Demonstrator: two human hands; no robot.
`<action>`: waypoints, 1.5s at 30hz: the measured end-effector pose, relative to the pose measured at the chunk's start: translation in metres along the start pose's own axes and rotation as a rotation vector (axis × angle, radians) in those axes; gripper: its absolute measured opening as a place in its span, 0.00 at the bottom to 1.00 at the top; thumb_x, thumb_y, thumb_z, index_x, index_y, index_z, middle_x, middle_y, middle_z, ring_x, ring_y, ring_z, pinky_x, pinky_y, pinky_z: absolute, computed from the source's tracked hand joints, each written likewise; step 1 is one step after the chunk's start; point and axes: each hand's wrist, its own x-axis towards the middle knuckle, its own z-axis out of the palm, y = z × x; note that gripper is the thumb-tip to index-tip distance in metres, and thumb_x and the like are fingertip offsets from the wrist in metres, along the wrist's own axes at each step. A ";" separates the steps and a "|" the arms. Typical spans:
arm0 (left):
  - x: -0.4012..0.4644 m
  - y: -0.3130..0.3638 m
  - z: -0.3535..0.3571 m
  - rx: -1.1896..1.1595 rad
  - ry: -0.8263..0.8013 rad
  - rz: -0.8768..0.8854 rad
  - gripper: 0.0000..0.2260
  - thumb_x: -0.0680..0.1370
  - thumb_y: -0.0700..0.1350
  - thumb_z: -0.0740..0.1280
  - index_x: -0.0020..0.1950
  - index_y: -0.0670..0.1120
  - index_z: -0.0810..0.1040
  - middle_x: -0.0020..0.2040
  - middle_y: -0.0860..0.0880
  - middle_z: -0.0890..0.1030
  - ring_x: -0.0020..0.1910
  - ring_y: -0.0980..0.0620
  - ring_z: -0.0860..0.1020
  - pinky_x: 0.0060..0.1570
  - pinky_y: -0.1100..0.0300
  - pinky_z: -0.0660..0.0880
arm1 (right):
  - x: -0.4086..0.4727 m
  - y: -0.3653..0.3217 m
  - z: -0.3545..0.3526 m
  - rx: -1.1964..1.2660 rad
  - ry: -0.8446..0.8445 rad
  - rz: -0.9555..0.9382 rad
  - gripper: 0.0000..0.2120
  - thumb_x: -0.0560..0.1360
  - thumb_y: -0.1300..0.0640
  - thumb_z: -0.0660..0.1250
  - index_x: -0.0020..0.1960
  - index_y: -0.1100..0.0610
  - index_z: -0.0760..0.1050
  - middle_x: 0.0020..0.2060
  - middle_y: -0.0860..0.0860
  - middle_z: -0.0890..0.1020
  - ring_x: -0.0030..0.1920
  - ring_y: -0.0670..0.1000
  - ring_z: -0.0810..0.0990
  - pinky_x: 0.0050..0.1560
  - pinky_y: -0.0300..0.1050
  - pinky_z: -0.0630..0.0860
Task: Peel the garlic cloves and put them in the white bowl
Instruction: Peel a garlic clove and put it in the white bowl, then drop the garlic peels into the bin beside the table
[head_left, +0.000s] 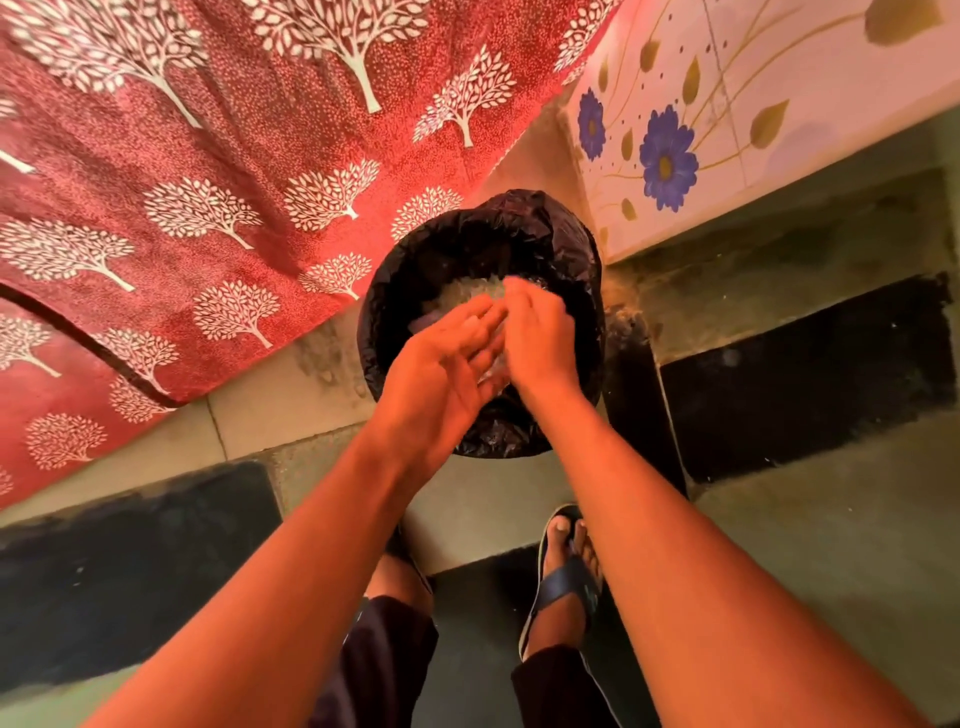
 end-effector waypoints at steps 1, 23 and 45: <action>-0.002 0.000 0.006 0.035 0.064 0.009 0.20 0.84 0.40 0.56 0.77 0.41 0.68 0.73 0.43 0.76 0.69 0.47 0.77 0.63 0.54 0.73 | -0.001 -0.003 -0.002 0.060 -0.033 -0.072 0.18 0.83 0.50 0.56 0.62 0.55 0.81 0.60 0.50 0.83 0.64 0.48 0.78 0.66 0.46 0.72; -0.092 0.051 0.073 0.207 0.173 0.093 0.13 0.86 0.41 0.58 0.67 0.42 0.77 0.58 0.43 0.85 0.57 0.46 0.84 0.58 0.53 0.78 | -0.085 -0.058 -0.054 -0.041 0.036 -0.126 0.10 0.83 0.55 0.62 0.54 0.53 0.83 0.44 0.46 0.85 0.45 0.43 0.82 0.45 0.37 0.75; -0.489 0.139 0.411 0.572 -0.321 0.156 0.10 0.83 0.33 0.62 0.62 0.36 0.78 0.55 0.41 0.85 0.54 0.44 0.83 0.54 0.56 0.78 | -0.466 -0.312 -0.424 0.289 0.707 -0.167 0.06 0.79 0.66 0.68 0.53 0.61 0.82 0.46 0.52 0.85 0.46 0.44 0.84 0.48 0.36 0.79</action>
